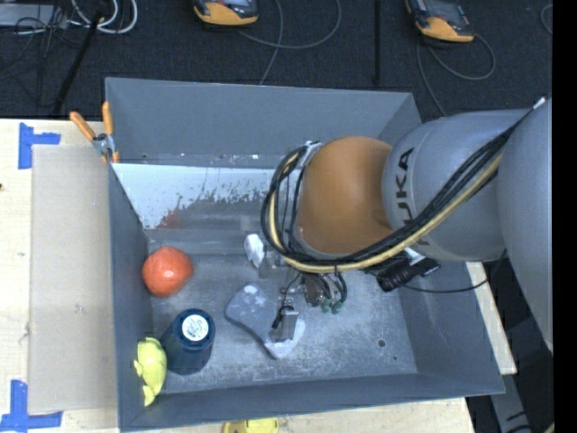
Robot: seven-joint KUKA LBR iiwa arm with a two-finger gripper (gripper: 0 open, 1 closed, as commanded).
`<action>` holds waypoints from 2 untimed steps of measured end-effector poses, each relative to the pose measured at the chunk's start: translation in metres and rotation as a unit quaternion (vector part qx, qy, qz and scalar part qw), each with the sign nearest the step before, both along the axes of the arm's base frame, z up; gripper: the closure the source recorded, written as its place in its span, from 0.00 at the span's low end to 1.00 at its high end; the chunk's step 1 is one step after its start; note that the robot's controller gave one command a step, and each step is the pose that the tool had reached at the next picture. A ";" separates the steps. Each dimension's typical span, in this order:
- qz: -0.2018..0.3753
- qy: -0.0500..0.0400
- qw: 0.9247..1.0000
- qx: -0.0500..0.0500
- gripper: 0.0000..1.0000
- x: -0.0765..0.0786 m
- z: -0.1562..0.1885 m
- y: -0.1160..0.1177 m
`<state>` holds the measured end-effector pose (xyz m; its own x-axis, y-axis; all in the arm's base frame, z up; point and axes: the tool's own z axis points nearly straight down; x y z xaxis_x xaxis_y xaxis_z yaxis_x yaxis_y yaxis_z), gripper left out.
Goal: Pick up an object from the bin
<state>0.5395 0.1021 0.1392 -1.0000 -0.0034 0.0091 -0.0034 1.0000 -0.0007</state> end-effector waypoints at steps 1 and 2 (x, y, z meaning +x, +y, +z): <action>-0.002 -0.004 1.000 0.000 0.00 0.002 0.005 -0.001; -0.073 -0.009 0.997 0.001 0.00 -0.020 -0.030 0.003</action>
Offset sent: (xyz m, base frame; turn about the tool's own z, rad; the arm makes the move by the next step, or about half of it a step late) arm -0.0451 0.0085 -0.0692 0.2741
